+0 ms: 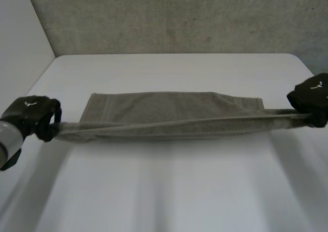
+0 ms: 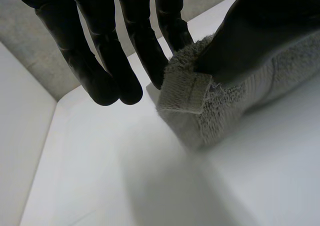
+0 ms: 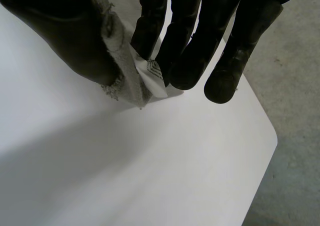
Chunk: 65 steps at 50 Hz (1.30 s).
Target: Fold the towel.
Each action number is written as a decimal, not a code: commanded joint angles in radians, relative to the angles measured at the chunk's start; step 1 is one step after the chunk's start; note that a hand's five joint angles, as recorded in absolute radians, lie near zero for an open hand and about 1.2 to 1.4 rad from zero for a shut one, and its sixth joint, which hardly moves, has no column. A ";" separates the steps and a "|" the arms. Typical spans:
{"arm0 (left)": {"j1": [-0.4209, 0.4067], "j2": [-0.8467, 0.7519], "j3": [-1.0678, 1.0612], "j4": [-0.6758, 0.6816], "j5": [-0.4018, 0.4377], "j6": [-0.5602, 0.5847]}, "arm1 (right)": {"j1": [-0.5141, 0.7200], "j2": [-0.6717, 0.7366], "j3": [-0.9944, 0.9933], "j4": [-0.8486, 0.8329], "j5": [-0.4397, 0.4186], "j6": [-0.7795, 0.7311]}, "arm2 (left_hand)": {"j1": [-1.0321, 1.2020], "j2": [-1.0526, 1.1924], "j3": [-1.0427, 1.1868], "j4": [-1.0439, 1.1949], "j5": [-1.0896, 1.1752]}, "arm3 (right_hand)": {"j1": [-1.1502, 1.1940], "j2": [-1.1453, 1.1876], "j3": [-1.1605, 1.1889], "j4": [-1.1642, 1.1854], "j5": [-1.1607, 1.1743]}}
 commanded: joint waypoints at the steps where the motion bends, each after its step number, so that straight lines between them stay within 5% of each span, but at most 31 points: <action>1: -0.130 -0.253 0.245 0.020 -0.033 -0.048 | 0.079 0.238 -0.188 -0.090 0.024 0.089 | -0.004 -0.084 -0.153 -0.117 -0.238 | 0.187 0.137 0.064 0.069 0.107; 10: -0.207 -0.636 0.749 0.003 -0.206 -0.056 | 0.151 0.554 -0.515 -0.089 0.159 0.166 | -0.004 -0.084 -0.153 -0.117 -0.238 | 0.187 0.137 0.064 0.069 0.107; 25: -0.250 -1.005 1.240 -0.051 -0.236 -0.044 | 0.203 0.864 -0.903 -0.148 0.218 0.267 | -0.004 -0.084 -0.153 -0.117 -0.238 | 0.187 0.137 0.064 0.069 0.107; 27: -0.254 -1.019 1.249 -0.051 -0.236 -0.035 | 0.208 0.887 -0.938 -0.156 0.229 0.267 | -0.004 -0.084 -0.153 -0.117 -0.238 | -0.005 -0.056 -0.129 -0.124 -0.086; 28: -0.259 -1.028 1.252 -0.051 -0.236 -0.024 | 0.214 0.904 -0.967 -0.158 0.235 0.269 | -0.004 -0.084 -0.153 -0.117 -0.238 | -0.479 -0.530 -0.602 -0.597 -0.560; 29: -0.265 -1.030 1.249 -0.051 -0.236 -0.016 | 0.220 0.918 -0.996 -0.159 0.242 0.269 | -0.106 -0.185 -0.254 -0.218 -0.339 | -0.699 -0.750 -0.822 -0.817 -0.780; 30: -0.265 -1.030 1.249 -0.051 -0.236 -0.016 | 0.220 0.918 -0.997 -0.159 0.242 0.269 | -0.107 -0.186 -0.255 -0.219 -0.340 | -0.701 -0.752 -0.824 -0.819 -0.782; 32: -0.276 -1.027 1.243 -0.051 -0.239 -0.009 | 0.223 0.930 -1.056 -0.170 0.267 0.270 | -0.592 -0.672 -0.741 -0.705 -0.826 | -0.721 -0.772 -0.845 -0.840 -0.802; 35: -0.282 -1.025 1.243 -0.051 -0.243 -0.009 | 0.225 0.932 -1.083 -0.182 0.281 0.270 | -0.785 -0.864 -0.933 -0.897 -1.018 | -0.821 -0.872 -0.945 -0.940 -0.902; 37: -0.294 -1.010 1.243 -0.052 -0.275 -0.009 | 0.229 0.930 -1.121 -0.202 0.308 0.272 | -1.168 -1.248 -1.316 -1.281 -1.402 | -1.034 -1.085 -1.158 -1.153 -1.115; 46: -0.291 -0.882 1.187 -0.074 -0.385 -0.025 | 0.269 0.895 -1.104 -0.187 0.364 0.305 | -1.202 -1.281 -1.350 -1.314 -1.435 | -1.034 -1.085 -1.158 -1.153 -1.115; 49: -0.279 -0.777 1.100 -0.078 -0.391 -0.038 | 0.260 0.759 -0.990 -0.141 0.362 0.367 | -1.199 -1.278 -1.347 -1.311 -1.432 | -1.034 -1.085 -1.158 -1.153 -1.115; 54: -0.253 -0.504 0.805 -0.051 -0.362 -0.074 | 0.257 0.590 -0.779 -0.145 0.357 0.374 | -1.193 -1.272 -1.341 -1.305 -1.426 | -1.034 -1.085 -1.158 -1.153 -1.115; 65: -0.247 -0.333 0.360 0.063 -0.227 -0.056 | 0.256 0.297 -0.244 -0.173 0.290 0.384 | -1.164 -1.243 -1.312 -1.276 -1.397 | -1.027 -1.078 -1.150 -1.145 -1.108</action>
